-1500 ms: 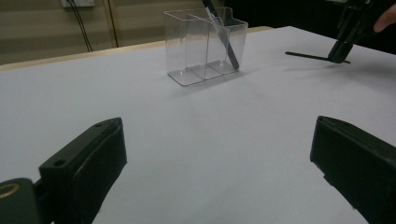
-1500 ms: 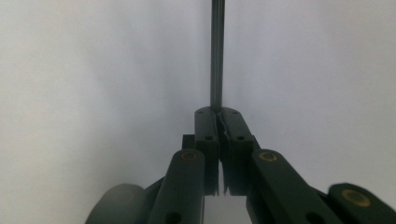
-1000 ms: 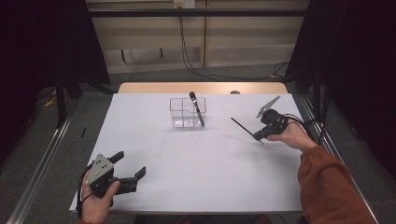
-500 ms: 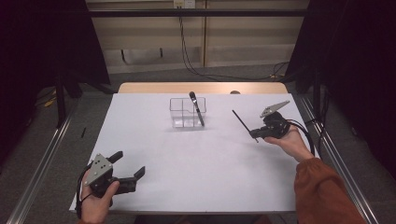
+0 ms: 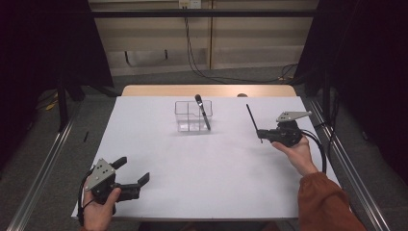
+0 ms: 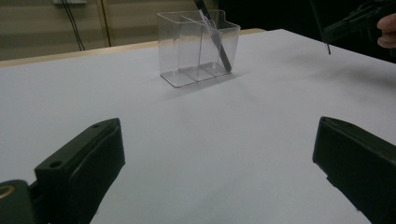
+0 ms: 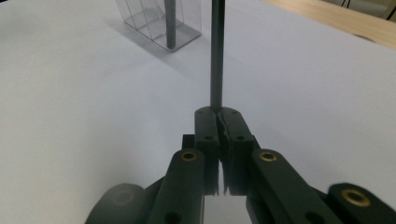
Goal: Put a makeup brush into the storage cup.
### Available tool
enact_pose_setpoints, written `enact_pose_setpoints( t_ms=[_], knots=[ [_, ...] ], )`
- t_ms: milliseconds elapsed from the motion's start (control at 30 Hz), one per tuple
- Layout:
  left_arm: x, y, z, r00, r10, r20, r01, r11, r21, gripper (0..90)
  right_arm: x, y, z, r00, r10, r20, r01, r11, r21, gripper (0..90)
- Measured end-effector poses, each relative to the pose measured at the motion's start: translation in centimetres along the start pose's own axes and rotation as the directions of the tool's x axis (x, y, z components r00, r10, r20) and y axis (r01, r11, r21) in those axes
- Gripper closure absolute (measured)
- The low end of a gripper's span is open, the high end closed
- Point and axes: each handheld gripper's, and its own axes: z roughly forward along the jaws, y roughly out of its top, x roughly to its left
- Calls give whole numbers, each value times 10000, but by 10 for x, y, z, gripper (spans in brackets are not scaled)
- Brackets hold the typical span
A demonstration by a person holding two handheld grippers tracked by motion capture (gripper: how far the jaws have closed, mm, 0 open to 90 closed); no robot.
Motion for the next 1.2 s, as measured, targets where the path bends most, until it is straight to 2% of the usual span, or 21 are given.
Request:
enact_pose_setpoints(
  t_ms=[167,400,633,900,967,1100,1200],
  knots=[
    [-1,1,-1,10000,62,37,-62,9999,-85,22,8,0,-7,9989,-31,-463,11,9990,-441,870],
    [-5,2,-1,9995,173,253,-171,9998,-81,22,26,1,-10,9928,-247,-1168,172,9977,-651,871],
    [-6,2,0,9993,224,300,-223,9997,-54,22,42,0,-4,9824,-617,-1763,556,9977,-394,870],
    [-7,3,3,9993,302,239,-303,9995,47,23,58,4,3,9653,-1066,-2384,1042,9943,-224,870],
    [-9,3,4,9987,427,281,-429,9991,46,24,64,5,5,9601,-1184,-2535,1179,9929,-171,871],
    [-11,4,5,9972,586,458,-590,9982,69,24,73,9,8,9488,-1381,-2840,1408,9900,-109,870],
    [-13,4,6,9964,584,609,-590,9982,90,24,82,12,11,9361,-1595,-3136,1680,9858,-1,870]
  ],
)
